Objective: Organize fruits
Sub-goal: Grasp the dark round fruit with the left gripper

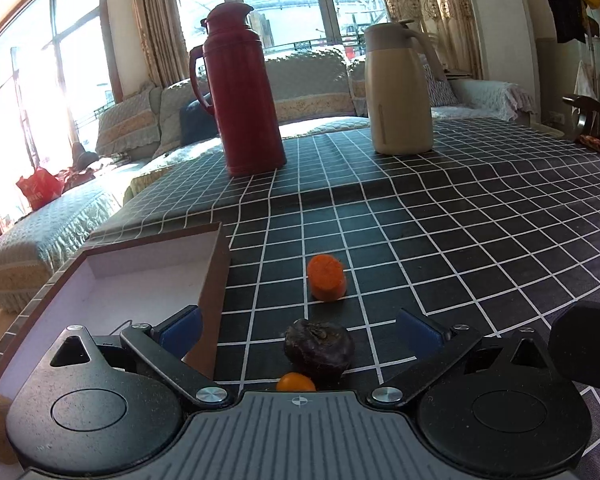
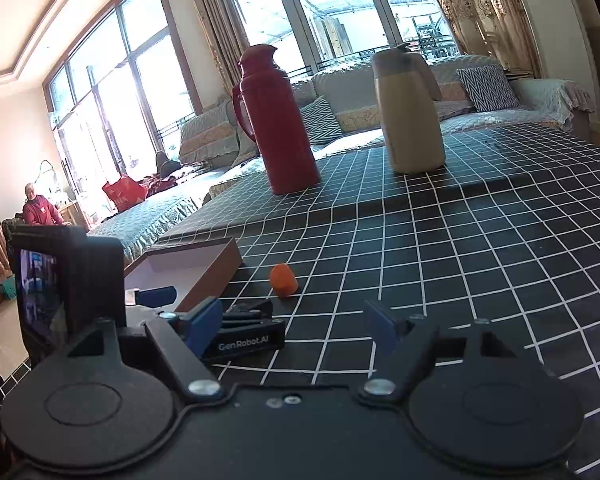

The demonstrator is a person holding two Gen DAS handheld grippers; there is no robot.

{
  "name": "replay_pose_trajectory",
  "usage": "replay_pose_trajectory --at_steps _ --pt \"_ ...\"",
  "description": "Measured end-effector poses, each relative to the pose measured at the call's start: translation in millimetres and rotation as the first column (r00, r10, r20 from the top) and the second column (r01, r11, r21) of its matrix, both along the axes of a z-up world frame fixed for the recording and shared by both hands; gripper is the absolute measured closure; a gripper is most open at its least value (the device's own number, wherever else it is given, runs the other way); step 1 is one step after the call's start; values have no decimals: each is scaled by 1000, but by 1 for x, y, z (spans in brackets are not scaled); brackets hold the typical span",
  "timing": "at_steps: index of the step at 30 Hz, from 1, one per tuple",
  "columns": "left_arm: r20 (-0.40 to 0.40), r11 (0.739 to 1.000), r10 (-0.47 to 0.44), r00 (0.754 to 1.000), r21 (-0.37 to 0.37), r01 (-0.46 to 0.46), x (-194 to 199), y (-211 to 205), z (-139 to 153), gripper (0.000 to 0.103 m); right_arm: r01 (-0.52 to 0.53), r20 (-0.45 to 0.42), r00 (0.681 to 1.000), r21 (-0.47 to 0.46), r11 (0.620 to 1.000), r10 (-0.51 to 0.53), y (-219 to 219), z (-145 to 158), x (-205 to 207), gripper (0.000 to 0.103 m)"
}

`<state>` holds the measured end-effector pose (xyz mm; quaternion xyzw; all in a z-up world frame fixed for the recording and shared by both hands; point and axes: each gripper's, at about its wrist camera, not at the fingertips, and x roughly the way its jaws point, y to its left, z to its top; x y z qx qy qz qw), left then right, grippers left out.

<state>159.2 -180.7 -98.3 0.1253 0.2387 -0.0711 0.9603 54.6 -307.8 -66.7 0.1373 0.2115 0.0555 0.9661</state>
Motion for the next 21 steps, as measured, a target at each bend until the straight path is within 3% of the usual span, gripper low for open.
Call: replay_pose_trajectory --at_steps 3,5,7,8,12,14,21 --pt "-29 1000 22 999 9 -22 10 -4 -9 1 18 2 1000 5 1000 -18 -6 -1 -3 25" --pt "-80 1000 21 997 -10 -22 18 -4 -16 8 35 8 999 1 999 -35 -10 0 -5 24" --pt "-160 999 -5 987 -50 -3 27 -2 -21 40 53 13 999 6 999 -53 -16 0 -7 24" --pt "-174 997 -16 985 -81 2 30 0 -22 43 62 17 998 13 998 -63 -19 0 -8 24" --pt "-196 995 -16 980 -104 -4 36 -2 -22 46 82 23 996 49 995 -83 -28 -1 -10 23" --pt "-178 995 -15 984 -101 -3 35 0 -23 58 84 21 996 47 995 -85 -28 -1 -11 23" --pt "-107 993 -17 994 -121 4 25 6 -15 58 69 27 997 41 997 -71 -23 0 -8 23"
